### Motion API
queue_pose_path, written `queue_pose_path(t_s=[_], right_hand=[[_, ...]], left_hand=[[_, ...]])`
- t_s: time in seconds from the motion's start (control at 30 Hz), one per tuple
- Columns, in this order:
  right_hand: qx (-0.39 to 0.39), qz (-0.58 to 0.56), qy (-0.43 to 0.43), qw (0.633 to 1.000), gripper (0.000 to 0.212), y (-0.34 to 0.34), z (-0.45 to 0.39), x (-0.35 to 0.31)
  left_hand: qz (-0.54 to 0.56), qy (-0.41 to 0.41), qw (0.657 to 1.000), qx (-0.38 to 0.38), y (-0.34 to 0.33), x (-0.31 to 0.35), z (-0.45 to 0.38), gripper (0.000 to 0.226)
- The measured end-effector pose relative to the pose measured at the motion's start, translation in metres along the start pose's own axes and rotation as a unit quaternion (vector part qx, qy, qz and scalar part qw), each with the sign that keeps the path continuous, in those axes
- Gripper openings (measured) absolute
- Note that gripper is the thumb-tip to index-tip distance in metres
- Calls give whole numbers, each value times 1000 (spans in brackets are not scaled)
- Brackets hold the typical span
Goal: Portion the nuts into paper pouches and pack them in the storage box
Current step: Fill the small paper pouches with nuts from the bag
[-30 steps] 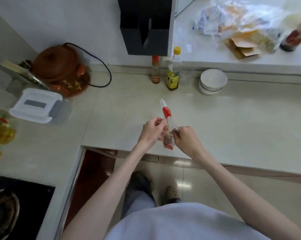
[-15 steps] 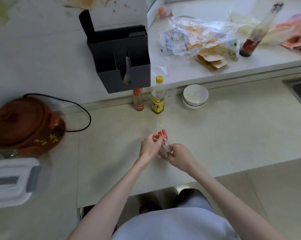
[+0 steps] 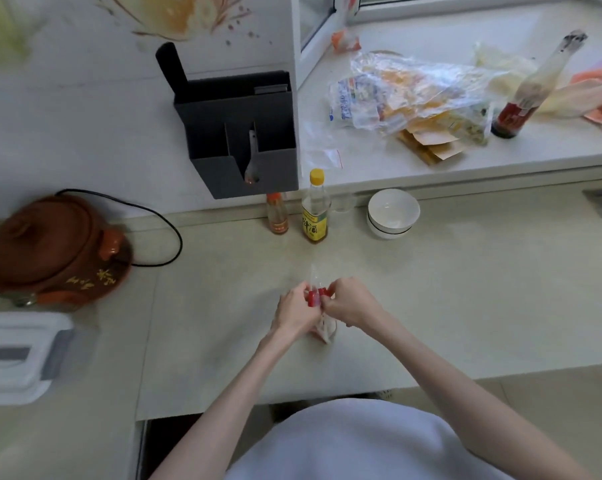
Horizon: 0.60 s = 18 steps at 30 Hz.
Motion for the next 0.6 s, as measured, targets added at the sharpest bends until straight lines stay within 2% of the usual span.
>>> queue_pose_path(t_s=[0.13, 0.27, 0.33, 0.43, 0.53, 0.6], right_hand=[[-12, 7, -8, 1000, 34, 6, -9, 3], [-39, -18, -43, 998, 22, 5, -14, 18], [-52, -44, -62, 996, 22, 3, -14, 26], [-78, -15, -51, 996, 20, -3, -14, 21], [-39, -15, -39, 998, 18, 15, -17, 20], [3, -33, -46, 998, 15, 37, -18, 34]], left_hand=[[2, 17, 1000, -5, -6, 7, 3, 14], [27, 27, 999, -34, -13, 8, 1, 22], [25, 15, 999, -12, -10, 8, 2, 22], [-50, -38, 998, 24, -4, 25, 11, 16], [-140, -74, 986, 47, 16, 46, 9, 13], [-128, -52, 989, 53, 39, 44, -1, 14]])
Point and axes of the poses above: each hand's wrist, its own z-axis away from the middle knuckle, its own y-axis out of the back of the hand, x = y × z, the point moved 8 cm from there along -z, towards the middle knuckle, and after that the axes turned 11 degrees about y, right-handed, at the moved point
